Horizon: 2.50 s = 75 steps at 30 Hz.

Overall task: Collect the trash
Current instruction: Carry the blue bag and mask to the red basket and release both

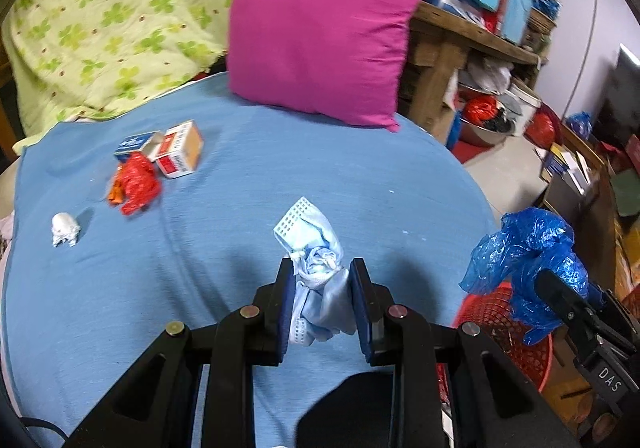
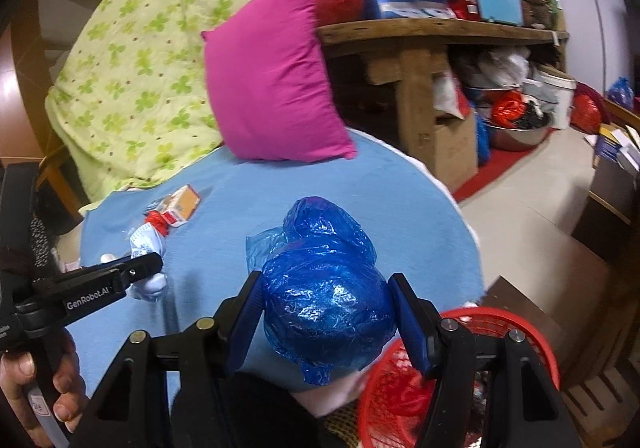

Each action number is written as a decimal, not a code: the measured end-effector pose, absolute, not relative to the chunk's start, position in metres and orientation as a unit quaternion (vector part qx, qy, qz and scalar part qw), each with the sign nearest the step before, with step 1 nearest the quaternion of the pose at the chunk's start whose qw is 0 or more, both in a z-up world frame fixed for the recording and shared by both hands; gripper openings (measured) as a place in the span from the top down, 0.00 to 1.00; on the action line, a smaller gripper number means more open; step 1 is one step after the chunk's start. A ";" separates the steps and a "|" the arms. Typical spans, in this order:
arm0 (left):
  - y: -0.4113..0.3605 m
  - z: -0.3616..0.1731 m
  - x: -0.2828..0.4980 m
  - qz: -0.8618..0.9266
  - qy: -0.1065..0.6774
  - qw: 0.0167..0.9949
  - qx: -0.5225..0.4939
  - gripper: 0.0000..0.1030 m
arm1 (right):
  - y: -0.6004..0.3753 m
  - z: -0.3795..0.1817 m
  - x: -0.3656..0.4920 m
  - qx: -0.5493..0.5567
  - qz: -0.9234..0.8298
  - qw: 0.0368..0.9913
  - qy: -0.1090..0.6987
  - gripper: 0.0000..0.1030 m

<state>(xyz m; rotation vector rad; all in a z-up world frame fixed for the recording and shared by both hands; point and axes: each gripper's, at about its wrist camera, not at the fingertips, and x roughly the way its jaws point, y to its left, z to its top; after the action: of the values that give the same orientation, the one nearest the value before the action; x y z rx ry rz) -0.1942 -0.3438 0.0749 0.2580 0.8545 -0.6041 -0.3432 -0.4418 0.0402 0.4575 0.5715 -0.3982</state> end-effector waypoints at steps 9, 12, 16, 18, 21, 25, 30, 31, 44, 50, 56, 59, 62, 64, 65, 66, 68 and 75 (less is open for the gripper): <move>-0.373 0.064 -0.218 -0.322 0.411 0.840 0.147 0.72 | -0.461 0.025 -0.383 0.230 -0.234 0.899 0.289 0.36; -0.382 0.059 -0.225 -0.335 0.414 0.832 0.156 0.72 | -0.467 0.017 -0.394 0.234 -0.248 0.893 0.295 0.36; -0.394 0.052 -0.235 -0.356 0.420 0.819 0.162 0.72 | -0.473 0.007 -0.405 0.231 -0.267 0.884 0.306 0.36; -0.401 0.049 -0.240 -0.372 0.425 0.809 0.164 0.72 | -0.478 0.000 -0.412 0.232 -0.277 0.879 0.312 0.36; -0.411 0.044 -0.250 -0.392 0.425 0.797 0.176 0.72 | -0.484 -0.012 -0.423 0.238 -0.294 0.869 0.320 0.36; -0.424 0.039 -0.261 -0.411 0.427 0.783 0.189 0.72 | -0.491 -0.023 -0.431 0.245 -0.304 0.860 0.327 0.36; -0.439 0.030 -0.272 -0.426 0.432 0.768 0.203 0.72 | -0.496 -0.030 -0.435 0.247 -0.311 0.856 0.331 0.36; -0.442 0.028 -0.275 -0.429 0.432 0.765 0.209 0.72 | -0.496 -0.031 -0.435 0.248 -0.312 0.855 0.332 0.36; -0.476 0.002 -0.303 -0.473 0.447 0.716 0.253 0.72 | -0.513 -0.057 -0.445 0.267 -0.330 0.834 0.352 0.36; -0.483 -0.005 -0.306 -0.472 0.450 0.711 0.263 0.72 | -0.515 -0.064 -0.444 0.273 -0.329 0.830 0.359 0.36; -0.488 -0.007 -0.309 -0.472 0.451 0.709 0.268 0.72 | -0.516 -0.067 -0.448 0.278 -0.330 0.827 0.360 0.35; -0.491 -0.008 -0.311 -0.473 0.450 0.708 0.271 0.72 | -0.518 -0.069 -0.449 0.282 -0.331 0.825 0.360 0.34; -0.495 -0.010 -0.313 -0.473 0.450 0.706 0.274 0.72 | -0.520 -0.073 -0.448 0.285 -0.328 0.822 0.369 0.26; -0.497 -0.011 -0.314 -0.473 0.451 0.705 0.275 0.72 | -0.520 -0.073 -0.449 0.283 -0.334 0.820 0.368 0.13; -0.498 -0.012 -0.314 -0.472 0.452 0.705 0.276 0.72 | -0.520 -0.072 -0.451 0.283 -0.337 0.820 0.365 0.09; -0.499 -0.013 -0.314 -0.471 0.453 0.704 0.277 0.72 | -0.520 -0.071 -0.453 0.283 -0.339 0.821 0.362 0.08; -0.500 -0.014 -0.315 -0.471 0.453 0.704 0.279 0.72 | -0.521 -0.069 -0.456 0.280 -0.343 0.822 0.359 0.08; -0.506 -0.017 -0.314 -0.471 0.457 0.701 0.280 0.71 | -0.527 -0.048 -0.469 0.269 -0.369 0.828 0.325 0.08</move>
<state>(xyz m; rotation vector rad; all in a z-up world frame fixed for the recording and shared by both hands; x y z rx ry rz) -0.3139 -0.5056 -0.0171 0.6230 1.0184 -1.0488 -0.4689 -0.5267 -0.0484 0.5704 0.6907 -0.7840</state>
